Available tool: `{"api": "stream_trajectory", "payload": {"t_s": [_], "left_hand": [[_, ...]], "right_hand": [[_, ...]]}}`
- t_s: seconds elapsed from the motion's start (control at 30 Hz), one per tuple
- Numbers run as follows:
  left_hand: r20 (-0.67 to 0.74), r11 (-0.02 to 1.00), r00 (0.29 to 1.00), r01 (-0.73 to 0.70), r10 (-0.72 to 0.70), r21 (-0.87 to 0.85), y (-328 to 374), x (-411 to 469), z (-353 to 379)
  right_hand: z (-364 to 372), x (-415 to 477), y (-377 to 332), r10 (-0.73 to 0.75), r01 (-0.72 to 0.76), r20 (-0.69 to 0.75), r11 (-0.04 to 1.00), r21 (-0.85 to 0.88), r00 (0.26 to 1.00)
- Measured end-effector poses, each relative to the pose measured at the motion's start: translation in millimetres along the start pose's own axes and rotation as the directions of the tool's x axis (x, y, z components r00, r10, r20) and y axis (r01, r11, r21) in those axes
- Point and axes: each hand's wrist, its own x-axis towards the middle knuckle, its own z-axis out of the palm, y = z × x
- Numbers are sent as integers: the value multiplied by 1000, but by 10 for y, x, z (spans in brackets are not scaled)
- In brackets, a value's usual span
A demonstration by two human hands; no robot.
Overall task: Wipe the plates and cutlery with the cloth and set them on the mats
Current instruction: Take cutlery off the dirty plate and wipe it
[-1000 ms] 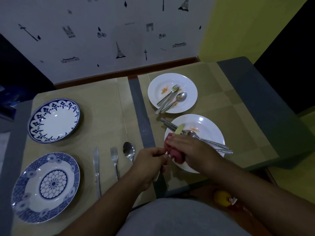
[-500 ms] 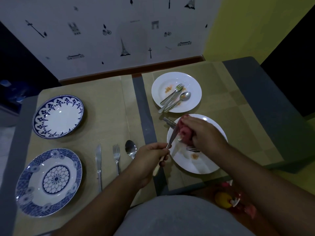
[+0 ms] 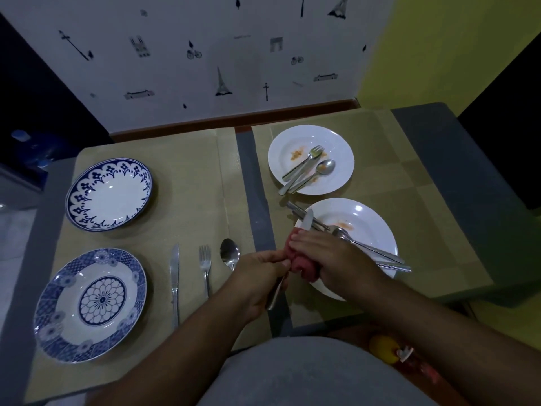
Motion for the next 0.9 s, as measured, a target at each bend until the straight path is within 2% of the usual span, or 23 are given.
{"api": "stream_trajectory", "payload": {"t_s": [0.13, 0.23, 0.4, 0.57, 0.7, 0.83, 0.9], "left_hand": [[-24, 1000, 1000, -16, 17, 25, -23, -7, -12], [-37, 999, 999, -27, 28, 27, -42, -23, -12], [-30, 999, 1000, 5, -7, -46, -36, -50, -51], [-33, 994, 999, 18, -21, -103, -6, -42, -175], [-41, 976, 994, 88, -98, -202, -7, -9, -277], [18, 929, 983, 179, -183, -323, -29, -10, -343], [7, 926, 980, 191, -200, -325, -45, -12, -368]], "right_hand": [[-65, 126, 133, 110, -107, -64, 993, 41, 992], [-118, 216, 223, 175, -170, -52, 981, 93, 983], [-304, 286, 250, 369, -349, -179, 928, 133, 912], [-193, 250, 111, 373, -339, -97, 906, 254, 923], [-26, 214, -44, 380, -353, -40, 890, 287, 924], [46, 191, -128, 403, -386, -3, 878, 283, 915], [28, 191, -182, 394, -375, -1, 876, 304, 919]]}}
